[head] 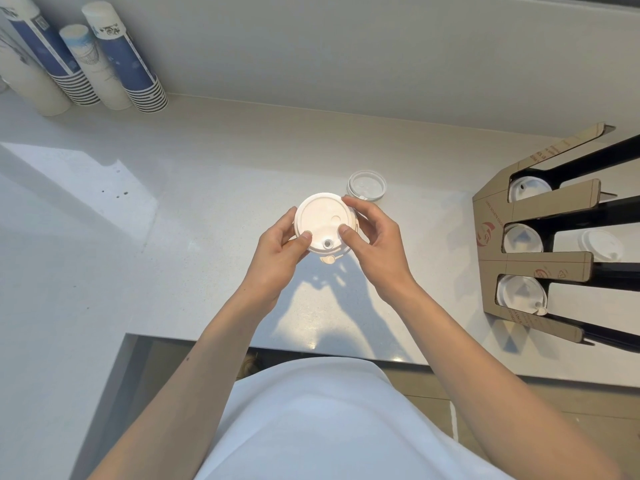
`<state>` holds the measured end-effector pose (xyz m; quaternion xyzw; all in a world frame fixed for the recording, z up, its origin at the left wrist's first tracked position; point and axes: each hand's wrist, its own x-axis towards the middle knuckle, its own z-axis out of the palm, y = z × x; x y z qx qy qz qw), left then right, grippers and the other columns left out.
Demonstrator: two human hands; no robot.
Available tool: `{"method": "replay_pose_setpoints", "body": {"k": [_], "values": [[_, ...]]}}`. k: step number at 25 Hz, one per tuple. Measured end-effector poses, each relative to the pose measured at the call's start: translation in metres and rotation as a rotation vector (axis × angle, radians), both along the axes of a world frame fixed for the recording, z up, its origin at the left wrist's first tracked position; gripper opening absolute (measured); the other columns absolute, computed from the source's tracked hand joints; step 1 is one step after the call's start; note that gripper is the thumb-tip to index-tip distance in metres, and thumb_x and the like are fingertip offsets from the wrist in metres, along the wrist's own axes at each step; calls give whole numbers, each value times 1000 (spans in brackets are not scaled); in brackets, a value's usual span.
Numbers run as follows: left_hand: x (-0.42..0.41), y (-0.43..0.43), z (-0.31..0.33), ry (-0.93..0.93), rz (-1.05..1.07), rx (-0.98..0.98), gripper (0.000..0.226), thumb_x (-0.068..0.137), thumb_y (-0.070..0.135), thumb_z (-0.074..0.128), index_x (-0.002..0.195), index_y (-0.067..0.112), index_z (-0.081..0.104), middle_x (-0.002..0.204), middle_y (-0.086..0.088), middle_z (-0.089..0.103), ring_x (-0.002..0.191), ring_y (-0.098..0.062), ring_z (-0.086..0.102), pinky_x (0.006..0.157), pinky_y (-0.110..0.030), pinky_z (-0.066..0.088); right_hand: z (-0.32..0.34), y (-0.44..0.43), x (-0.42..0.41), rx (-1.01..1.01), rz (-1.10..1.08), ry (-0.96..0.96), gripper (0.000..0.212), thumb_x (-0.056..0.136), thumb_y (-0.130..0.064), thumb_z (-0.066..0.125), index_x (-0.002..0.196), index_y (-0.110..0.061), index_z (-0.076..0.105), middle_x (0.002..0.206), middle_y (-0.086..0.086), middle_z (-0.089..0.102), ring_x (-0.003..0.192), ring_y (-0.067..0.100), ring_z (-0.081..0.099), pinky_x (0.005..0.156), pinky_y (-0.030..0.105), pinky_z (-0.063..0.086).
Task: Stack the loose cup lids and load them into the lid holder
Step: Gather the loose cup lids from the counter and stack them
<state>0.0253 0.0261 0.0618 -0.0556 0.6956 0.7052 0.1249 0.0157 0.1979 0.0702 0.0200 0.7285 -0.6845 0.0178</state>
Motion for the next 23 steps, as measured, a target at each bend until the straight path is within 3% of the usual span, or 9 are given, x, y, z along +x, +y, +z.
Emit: {"method": "replay_pose_setpoints", "body": {"k": [4, 14, 18, 23], "values": [[0, 0, 1, -7, 4, 9, 41, 103, 4, 49, 143, 9, 54, 136, -14, 66, 123, -20, 65, 109, -36, 51, -2, 0, 1, -7, -1, -2, 39, 89, 0, 64, 121, -21, 60, 124, -5, 65, 118, 11, 61, 101, 24, 48], [-4, -1, -2, -74, 111, 55, 43, 101, 5, 55, 144, 8, 52, 135, -14, 66, 121, -24, 67, 102, -34, 55, -6, -1, 1, -10, -15, -13, 41, 85, 2, 68, 121, -14, 61, 129, -2, 63, 123, 12, 60, 102, 37, 51], [-6, -4, -4, -78, 135, 55, 42, 100, 5, 57, 142, 9, 54, 135, -15, 65, 120, -25, 66, 100, -33, 56, -7, -1, -3, 38, -30, -53, 39, 88, -12, 71, 125, -18, 58, 126, -3, 64, 113, 11, 64, 96, 28, 53], [-7, -3, -2, -126, 170, 71, 39, 98, 8, 61, 137, 10, 58, 128, -12, 68, 115, -22, 68, 96, -30, 58, -15, -1, -8, 47, -98, -126, 35, 87, -20, 72, 121, -17, 62, 110, 10, 71, 97, 27, 71, 84, 36, 58]]}}
